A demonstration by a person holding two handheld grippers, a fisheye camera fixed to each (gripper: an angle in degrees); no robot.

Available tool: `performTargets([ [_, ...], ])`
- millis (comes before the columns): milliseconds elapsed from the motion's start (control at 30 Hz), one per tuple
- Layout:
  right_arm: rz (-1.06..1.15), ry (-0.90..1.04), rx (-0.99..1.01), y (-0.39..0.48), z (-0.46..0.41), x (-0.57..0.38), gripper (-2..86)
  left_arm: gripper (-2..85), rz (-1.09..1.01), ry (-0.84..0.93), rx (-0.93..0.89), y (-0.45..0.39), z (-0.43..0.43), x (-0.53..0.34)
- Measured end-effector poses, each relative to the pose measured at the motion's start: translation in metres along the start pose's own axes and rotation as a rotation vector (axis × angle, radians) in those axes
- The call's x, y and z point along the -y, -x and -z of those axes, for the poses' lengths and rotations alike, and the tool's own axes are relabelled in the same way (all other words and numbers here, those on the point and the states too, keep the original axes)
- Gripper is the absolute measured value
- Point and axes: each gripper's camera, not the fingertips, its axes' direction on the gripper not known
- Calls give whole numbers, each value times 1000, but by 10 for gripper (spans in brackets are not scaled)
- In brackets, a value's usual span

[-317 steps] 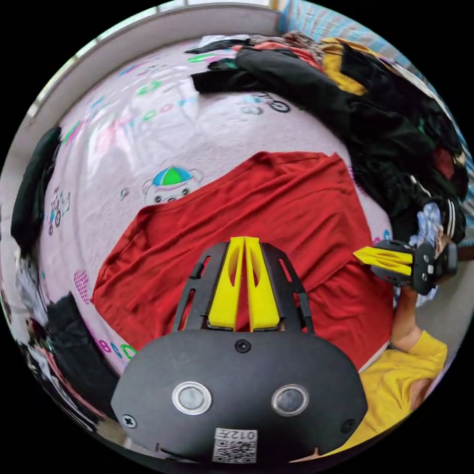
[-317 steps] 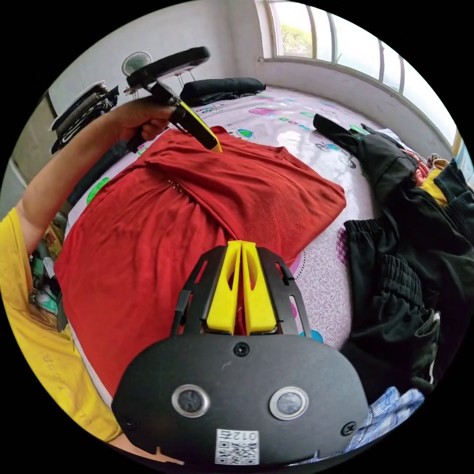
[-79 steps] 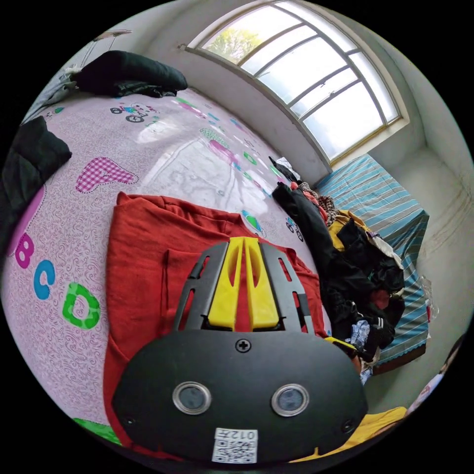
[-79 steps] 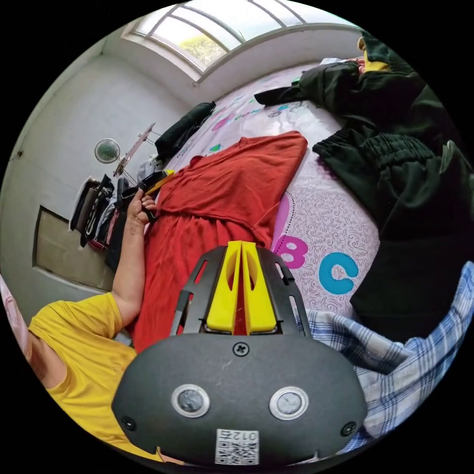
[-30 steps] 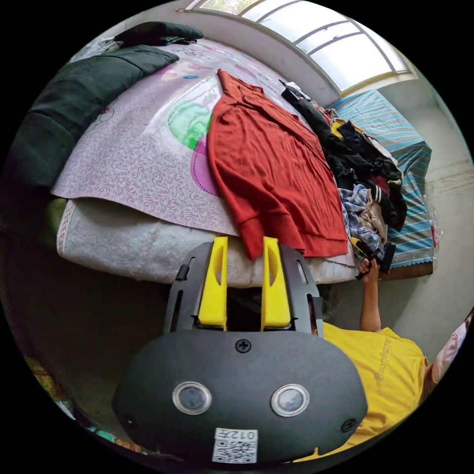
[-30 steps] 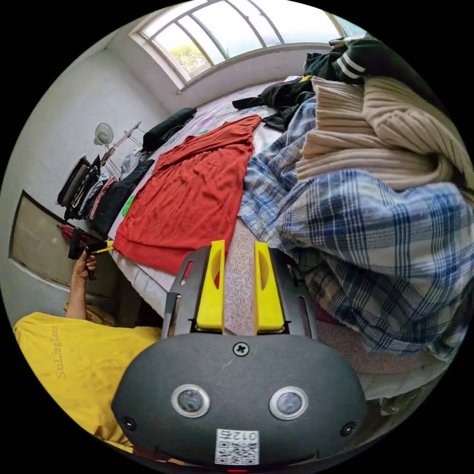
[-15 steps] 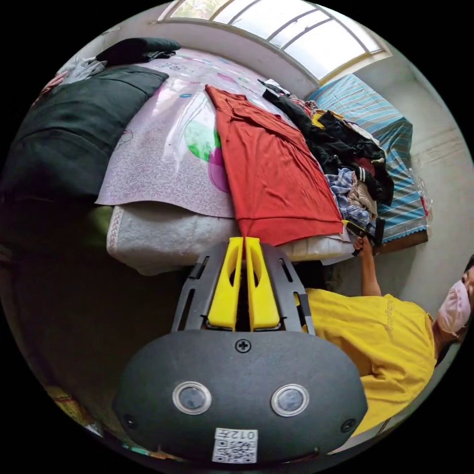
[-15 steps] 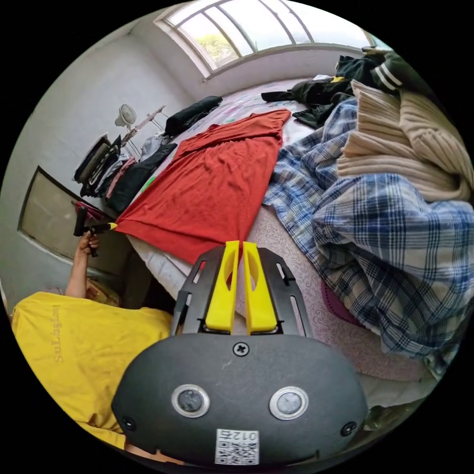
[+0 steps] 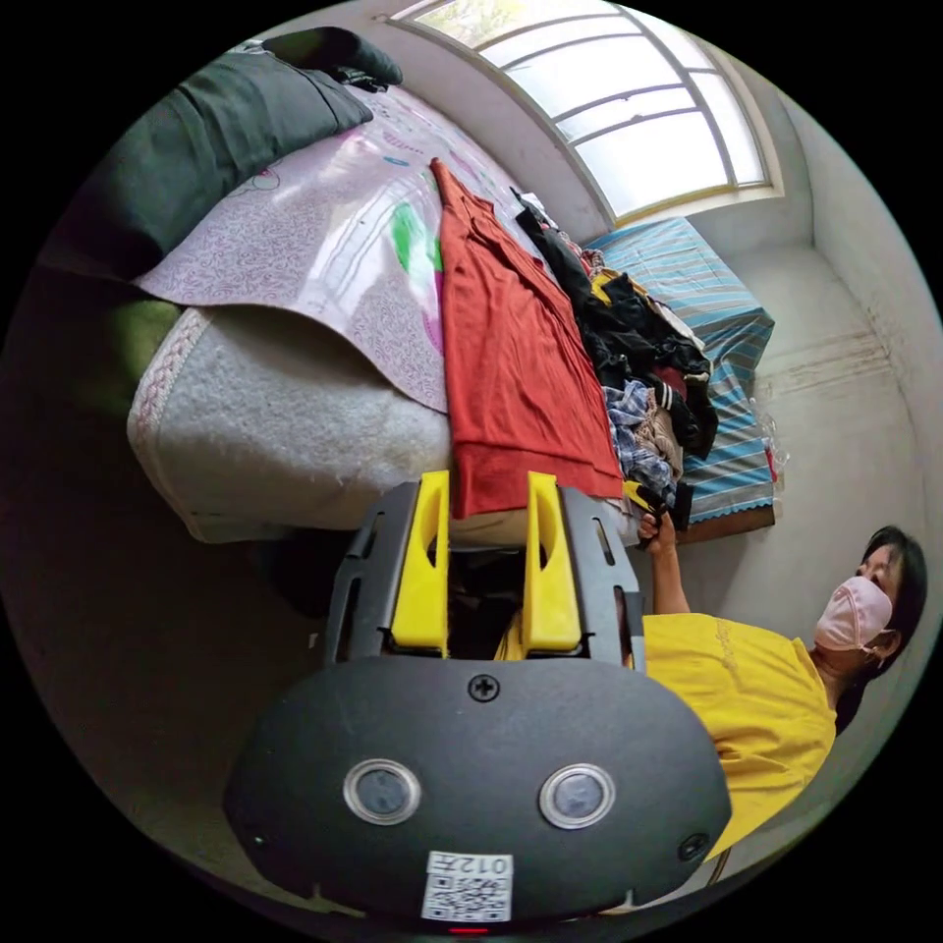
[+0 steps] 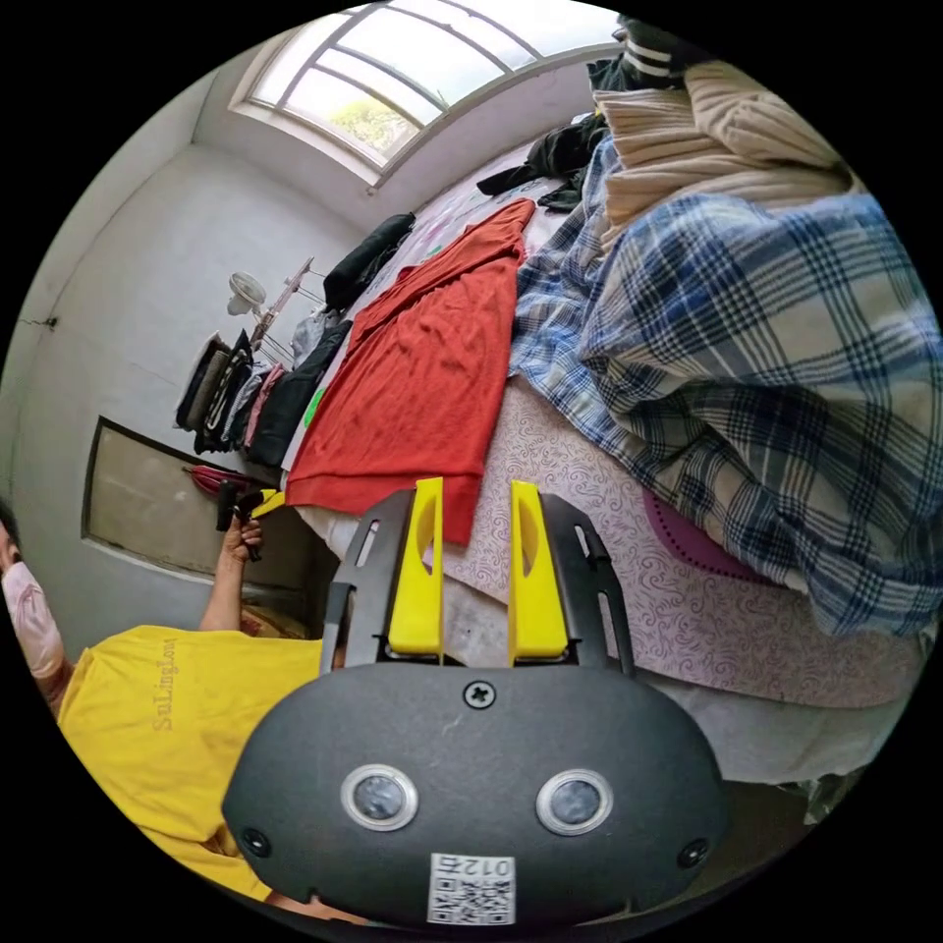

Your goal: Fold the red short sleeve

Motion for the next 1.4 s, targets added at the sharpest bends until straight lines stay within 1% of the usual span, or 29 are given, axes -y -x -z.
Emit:
performTargets([
  [67, -6, 18, 51, -7, -1, -2, 92, 75, 1, 6, 7, 2, -1, -2],
  [133, 1, 32, 70, -10, -1, -4, 86, 60, -8, 16, 65, 0, 2, -4],
  [300, 13, 38, 39, -22, 0, -11, 35, 17, -24, 43, 225, -2, 5, -10],
  [333, 4, 26, 93, -29, 2, -14, 30, 12, -23, 51, 222, 1, 8, -12],
  [400, -18, 7, 216, -43, 10, -19, 24, 6, -34, 48, 186, 5, 18, -16],
  [467, -46, -80, 364, -60, 31, -29, 20, 3, -39, 18, 130, 11, 33, -24],
  [567, -26, -150, 504, -71, 61, -40, 17, 3, -41, -57, -18, 26, 60, -43],
  [633, 16, -166, 559, -70, 77, -46, 16, 3, -64, -124, -134, 34, 79, -60],
  [800, 149, -179, 616, -51, 116, -62, 14, 4, -102, -260, -283, 39, 119, -102],
  [900, 232, -219, 687, -40, 139, -76, 13, 4, -155, -363, -361, 31, 143, -132],
  [1033, 304, -264, 749, -30, 163, -91, 13, 6, -213, -448, -351, 12, 173, -164],
  [1200, 380, -303, 790, -17, 179, -95, 14, 6, -265, -504, -317, -4, 196, -174],
  [1300, 374, -344, 829, -18, 181, -83, 15, 6, -292, -537, -350, -5, 203, -161],
  [1400, 299, -390, 844, -29, 173, -55, 16, 6, -283, -521, -387, 5, 197, -124],
])
